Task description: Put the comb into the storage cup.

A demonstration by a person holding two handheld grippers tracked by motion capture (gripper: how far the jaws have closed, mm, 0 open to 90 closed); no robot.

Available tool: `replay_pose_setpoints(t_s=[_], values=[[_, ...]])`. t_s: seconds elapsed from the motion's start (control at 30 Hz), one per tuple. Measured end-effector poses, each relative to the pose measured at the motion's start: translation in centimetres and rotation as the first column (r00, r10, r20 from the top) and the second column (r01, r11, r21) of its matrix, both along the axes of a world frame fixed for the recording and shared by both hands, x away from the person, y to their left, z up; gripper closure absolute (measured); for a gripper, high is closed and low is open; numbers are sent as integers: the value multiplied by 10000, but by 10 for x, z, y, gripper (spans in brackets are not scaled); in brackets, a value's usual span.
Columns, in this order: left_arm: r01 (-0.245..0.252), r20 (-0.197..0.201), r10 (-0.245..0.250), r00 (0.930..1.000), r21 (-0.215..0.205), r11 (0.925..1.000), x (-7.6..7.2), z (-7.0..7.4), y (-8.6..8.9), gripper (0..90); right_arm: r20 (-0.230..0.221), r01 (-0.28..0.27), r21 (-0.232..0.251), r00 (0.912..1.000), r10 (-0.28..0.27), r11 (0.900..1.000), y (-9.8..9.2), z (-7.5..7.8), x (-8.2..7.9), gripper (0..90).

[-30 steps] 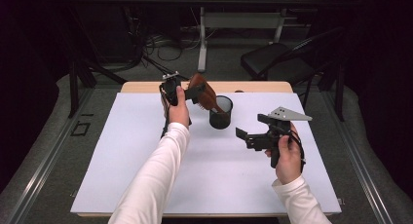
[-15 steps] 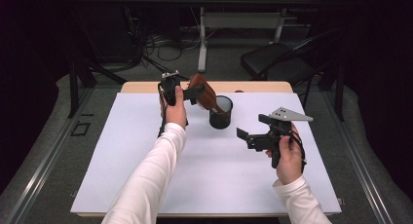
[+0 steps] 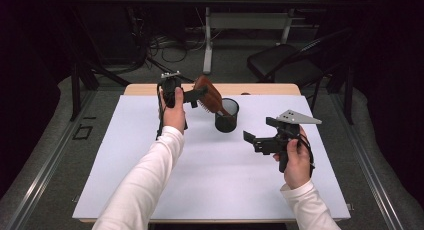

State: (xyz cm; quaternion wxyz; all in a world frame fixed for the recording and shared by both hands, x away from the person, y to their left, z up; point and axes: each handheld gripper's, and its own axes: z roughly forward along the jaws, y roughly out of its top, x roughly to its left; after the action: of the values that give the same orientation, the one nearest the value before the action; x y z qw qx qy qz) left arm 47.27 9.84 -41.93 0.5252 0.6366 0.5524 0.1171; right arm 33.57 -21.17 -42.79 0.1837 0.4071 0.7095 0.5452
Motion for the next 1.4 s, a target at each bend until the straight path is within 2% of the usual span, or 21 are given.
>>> replay_pose_setpoints(t_s=[0.37, 0.7, 0.87, 0.93, 1.17, 1.3, 1.4], values=[[632, 39, -635, 9980, 473, 9969, -12, 9, 0, 5, 29, 1, -25, 10000, -1, 10000, 0, 0, 0, 0], [1256, 148, -1276, 9917, 962, 9874, -26, 17, 1, 5, -25, -38, -205, 10000, 38, 9998, 3, -1, 1, 0], [1482, 96, -1504, 9886, 1177, 9819, -33, 21, 3, 6, -103, -66, -492, 9999, 61, 9988, 5, -1, 0, 0], [1614, 94, -1642, 9864, 1389, 9771, -35, 22, 5, 5, -104, -42, -612, 9999, 36, 9981, 6, -2, 0, 0], [1748, 200, -1811, 9833, 1757, 9688, -46, 27, 8, 6, -158, 64, -942, 9998, -79, 9955, 4, -3, -1, 0], [1812, 286, -1909, 9812, 2047, 9619, -52, 30, 9, 5, -213, 124, -1242, 9997, -152, 9922, 3, -4, -1, 0], [1916, 332, -2037, 9785, 2212, 9562, -56, 32, 9, 5, -203, 155, -1646, 9996, -191, 9862, 3, -2, -1, 0]])
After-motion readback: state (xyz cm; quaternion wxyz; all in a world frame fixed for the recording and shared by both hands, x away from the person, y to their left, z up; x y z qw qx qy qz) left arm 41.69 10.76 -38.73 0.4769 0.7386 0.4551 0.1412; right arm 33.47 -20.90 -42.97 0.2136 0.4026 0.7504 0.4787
